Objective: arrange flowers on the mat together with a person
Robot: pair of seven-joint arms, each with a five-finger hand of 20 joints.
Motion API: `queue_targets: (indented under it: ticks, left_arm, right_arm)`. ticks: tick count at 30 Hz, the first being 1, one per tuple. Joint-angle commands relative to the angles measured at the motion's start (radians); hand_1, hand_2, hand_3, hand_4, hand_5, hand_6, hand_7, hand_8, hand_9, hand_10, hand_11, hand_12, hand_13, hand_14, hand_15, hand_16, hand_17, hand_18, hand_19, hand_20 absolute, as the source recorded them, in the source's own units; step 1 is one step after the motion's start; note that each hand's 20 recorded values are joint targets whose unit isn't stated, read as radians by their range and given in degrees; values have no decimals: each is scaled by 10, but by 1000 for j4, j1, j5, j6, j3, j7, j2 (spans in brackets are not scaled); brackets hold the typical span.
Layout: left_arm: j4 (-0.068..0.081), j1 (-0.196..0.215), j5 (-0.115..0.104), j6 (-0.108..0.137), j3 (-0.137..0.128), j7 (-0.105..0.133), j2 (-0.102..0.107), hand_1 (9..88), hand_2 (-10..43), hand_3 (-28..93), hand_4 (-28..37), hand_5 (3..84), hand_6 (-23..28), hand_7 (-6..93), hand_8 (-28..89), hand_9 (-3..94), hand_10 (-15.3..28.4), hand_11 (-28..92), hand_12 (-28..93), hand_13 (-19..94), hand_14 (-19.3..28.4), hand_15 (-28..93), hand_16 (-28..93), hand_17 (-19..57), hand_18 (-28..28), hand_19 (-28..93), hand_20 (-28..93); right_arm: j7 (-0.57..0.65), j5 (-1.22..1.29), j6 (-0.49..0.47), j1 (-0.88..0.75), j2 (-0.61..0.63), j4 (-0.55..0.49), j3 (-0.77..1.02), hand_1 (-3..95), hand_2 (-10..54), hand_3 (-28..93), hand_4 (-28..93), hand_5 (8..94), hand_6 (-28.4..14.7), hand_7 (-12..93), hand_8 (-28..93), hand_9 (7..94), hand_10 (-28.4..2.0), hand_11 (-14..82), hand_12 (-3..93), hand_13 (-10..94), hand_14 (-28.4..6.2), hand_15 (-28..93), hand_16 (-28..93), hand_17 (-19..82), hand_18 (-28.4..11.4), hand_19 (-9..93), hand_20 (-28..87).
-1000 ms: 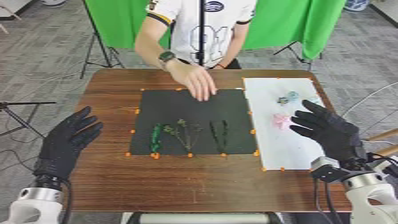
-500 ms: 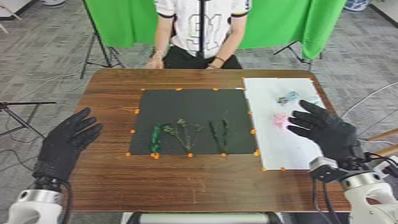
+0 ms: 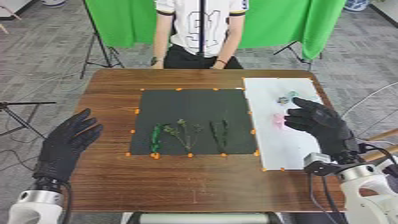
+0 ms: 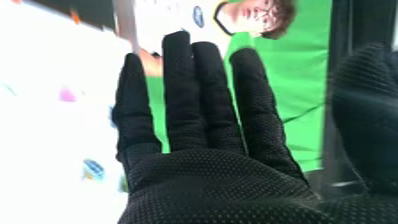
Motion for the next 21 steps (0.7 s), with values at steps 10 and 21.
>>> queue_targets:
  ticks: [10,21]
  left_arm:
    - [-10,28,-7,13,-15,-8,14,237,-9,727,-223,373,33,189,-88,338,133,241,168,306,158,278,24,-38,244,470,58]
    - [-4,16,4,-16,-19,-33,15,234,-9,729,-223,374,33,189,-88,337,133,241,169,306,158,278,24,-38,244,471,59]
  right_arm:
    - [261,-1182,281,336,415,153,-386,273,-82,869,-278,438,-9,262,-155,450,-93,206,230,428,-82,413,207,164,-195,572,342]
    - [603,-1295,354,520,532,176,-687,262,-92,857,-275,456,-20,280,-144,453,-117,275,263,444,-95,515,198,195,-186,653,377]
